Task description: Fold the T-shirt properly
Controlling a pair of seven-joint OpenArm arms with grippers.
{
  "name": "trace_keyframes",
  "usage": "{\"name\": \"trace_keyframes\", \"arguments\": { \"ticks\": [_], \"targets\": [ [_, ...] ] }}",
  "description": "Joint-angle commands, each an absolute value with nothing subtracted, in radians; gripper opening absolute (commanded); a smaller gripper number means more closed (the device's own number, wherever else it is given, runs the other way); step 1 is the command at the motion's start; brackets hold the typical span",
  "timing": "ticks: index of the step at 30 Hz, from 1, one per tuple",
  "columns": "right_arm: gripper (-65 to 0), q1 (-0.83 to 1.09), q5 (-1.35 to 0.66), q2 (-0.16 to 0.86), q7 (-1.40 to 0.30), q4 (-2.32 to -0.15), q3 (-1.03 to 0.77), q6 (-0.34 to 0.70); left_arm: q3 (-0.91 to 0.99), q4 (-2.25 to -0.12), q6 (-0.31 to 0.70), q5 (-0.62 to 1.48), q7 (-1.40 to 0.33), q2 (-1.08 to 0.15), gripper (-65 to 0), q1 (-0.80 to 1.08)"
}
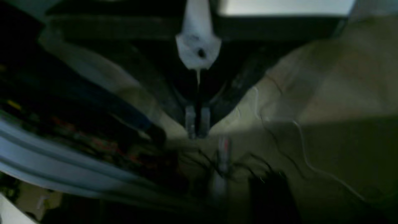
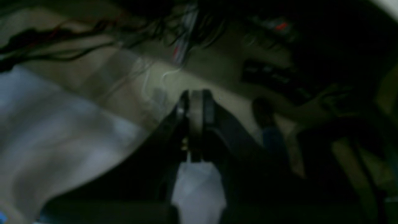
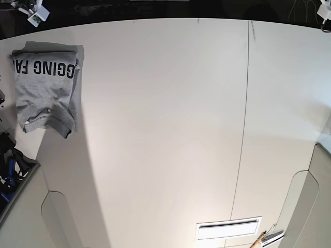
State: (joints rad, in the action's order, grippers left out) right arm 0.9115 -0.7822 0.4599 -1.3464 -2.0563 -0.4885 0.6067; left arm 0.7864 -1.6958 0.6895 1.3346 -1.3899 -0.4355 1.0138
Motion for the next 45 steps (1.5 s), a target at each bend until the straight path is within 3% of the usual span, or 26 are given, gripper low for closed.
{"name": "trace_keyframes", "arguments": {
  "ticks": [1,7,15,25,32,40,45],
  "targets": [
    [-65.0,0.924,-0.777,0.471,-1.35,-2.049,-0.472,0.61,0.768,-1.674,0.698,1.328,-1.396,-0.447,-65.0,1.031],
    [-65.0,0.922,-0.698,0.523,-1.355,-1.879,-0.279,0.61,0.558,-1.511,0.698,1.216,-1.379,-0.456,-65.0,1.03],
    [-65.0,0.814,-0.564,0.568,-1.313,-1.574,-0.026,0.61,0.276,-1.38,0.698,0.883,-1.132,-0.527,-65.0,1.013],
    [-65.0,0.546,-0.414,0.567,-0.823,-1.156,0.234,0.598,0.089,-1.215,0.698,0.532,-0.622,-0.525,-65.0,0.796],
    [-65.0,0.421,-0.419,0.533,-0.564,-1.0,0.284,0.459,0.051,-1.028,0.698,0.387,-0.44,-0.435,-65.0,0.588],
    [-65.0,0.294,-0.43,0.394,-0.485,-0.891,0.284,0.276,0.051,-0.88,0.698,0.363,-0.436,-0.269,-65.0,0.424],
    [-65.0,0.268,-0.429,0.292,-0.437,-0.859,0.284,0.204,0.051,-0.857,0.698,0.21,-0.335,-0.182,-65.0,0.395]
  ]
}}
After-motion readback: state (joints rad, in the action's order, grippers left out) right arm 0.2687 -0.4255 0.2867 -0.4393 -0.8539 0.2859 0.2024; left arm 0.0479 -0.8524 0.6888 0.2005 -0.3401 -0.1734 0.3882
